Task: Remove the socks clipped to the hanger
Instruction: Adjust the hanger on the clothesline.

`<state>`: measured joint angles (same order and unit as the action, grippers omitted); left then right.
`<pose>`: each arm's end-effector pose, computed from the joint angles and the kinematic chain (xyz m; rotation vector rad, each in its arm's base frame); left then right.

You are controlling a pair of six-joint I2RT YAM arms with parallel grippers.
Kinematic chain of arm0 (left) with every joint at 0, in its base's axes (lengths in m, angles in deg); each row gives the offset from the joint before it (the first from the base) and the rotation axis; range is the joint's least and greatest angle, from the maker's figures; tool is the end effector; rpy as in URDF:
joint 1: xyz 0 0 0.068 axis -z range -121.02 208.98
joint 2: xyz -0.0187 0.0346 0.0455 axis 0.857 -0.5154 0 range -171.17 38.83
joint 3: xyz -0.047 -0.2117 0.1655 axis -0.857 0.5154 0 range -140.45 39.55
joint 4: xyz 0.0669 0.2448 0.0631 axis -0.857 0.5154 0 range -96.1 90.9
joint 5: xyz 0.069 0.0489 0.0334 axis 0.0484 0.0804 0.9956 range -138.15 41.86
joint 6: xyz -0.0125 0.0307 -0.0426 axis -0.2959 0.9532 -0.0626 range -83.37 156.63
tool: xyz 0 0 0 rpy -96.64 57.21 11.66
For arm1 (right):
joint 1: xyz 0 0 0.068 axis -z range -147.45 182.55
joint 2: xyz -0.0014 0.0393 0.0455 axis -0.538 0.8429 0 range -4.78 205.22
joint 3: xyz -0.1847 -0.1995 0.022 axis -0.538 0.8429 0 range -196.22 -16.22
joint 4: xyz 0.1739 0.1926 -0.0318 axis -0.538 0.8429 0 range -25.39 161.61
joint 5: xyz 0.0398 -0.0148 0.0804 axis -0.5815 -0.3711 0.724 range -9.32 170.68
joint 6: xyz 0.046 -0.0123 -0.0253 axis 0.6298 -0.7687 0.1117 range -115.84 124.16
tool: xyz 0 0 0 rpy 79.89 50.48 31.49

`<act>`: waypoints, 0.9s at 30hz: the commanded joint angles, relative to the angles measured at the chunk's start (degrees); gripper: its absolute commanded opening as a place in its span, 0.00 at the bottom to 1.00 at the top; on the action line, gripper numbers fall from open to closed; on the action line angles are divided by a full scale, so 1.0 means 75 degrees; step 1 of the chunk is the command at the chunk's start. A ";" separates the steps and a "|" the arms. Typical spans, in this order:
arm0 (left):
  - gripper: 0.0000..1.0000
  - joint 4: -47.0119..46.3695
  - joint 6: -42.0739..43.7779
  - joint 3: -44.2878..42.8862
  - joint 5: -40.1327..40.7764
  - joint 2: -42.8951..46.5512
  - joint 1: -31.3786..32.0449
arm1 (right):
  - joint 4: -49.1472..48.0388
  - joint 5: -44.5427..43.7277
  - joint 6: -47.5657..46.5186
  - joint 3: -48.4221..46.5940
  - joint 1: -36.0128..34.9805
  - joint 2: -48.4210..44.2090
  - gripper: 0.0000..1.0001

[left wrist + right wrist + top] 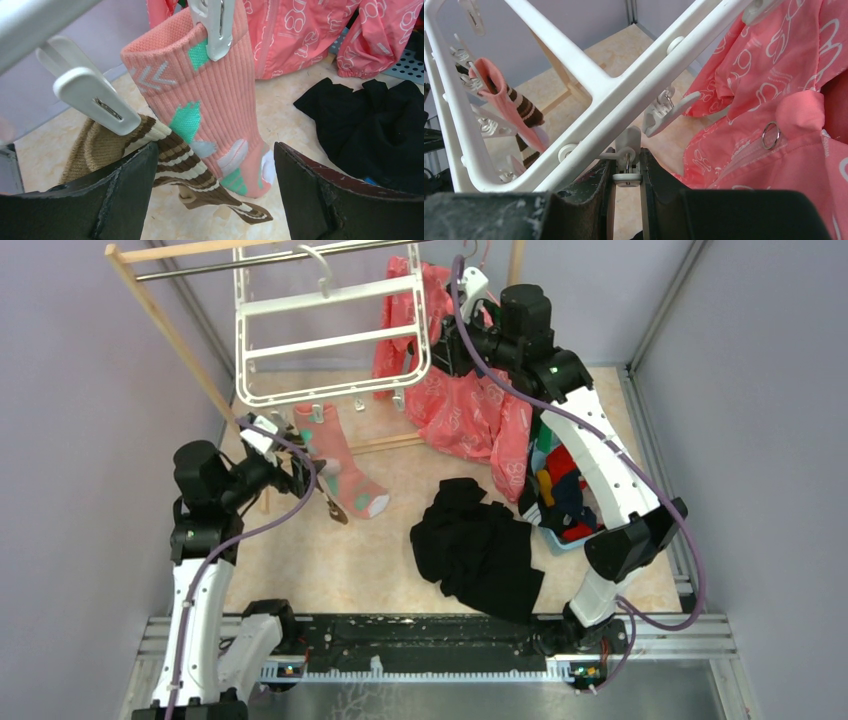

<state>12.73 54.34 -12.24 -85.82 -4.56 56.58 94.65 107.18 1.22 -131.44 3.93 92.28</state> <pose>0.1631 -0.0150 0.3715 0.6882 1.5816 -0.3162 0.3172 0.1912 0.4871 -0.8125 1.6228 0.7307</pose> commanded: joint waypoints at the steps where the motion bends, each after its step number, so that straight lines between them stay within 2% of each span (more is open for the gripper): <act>1: 0.90 -0.1222 -0.0370 0.0441 -0.0241 -0.0091 -0.0014 | -0.0223 0.0142 0.0002 -0.0253 0.0079 -0.0115 0.00; 13: 0.89 -0.3152 -0.1231 0.1101 -0.0978 -0.0821 0.0037 | -0.0419 0.0383 0.0149 0.0136 0.0079 -0.0224 0.00; 21: 0.93 -0.4406 -0.1489 0.1588 -0.0471 -0.1164 0.0044 | -0.0470 0.0426 0.0160 0.0250 0.0081 -0.0273 0.00; 27: 0.97 -0.4777 -0.1325 0.1720 -0.0774 -0.1215 0.0212 | -0.0507 0.0490 0.0219 0.0307 0.0078 -0.0282 0.00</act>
<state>-17.83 44.05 0.17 -89.75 -13.61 57.17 93.74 109.87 2.11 -129.01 3.97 92.26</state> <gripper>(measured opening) 0.959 0.193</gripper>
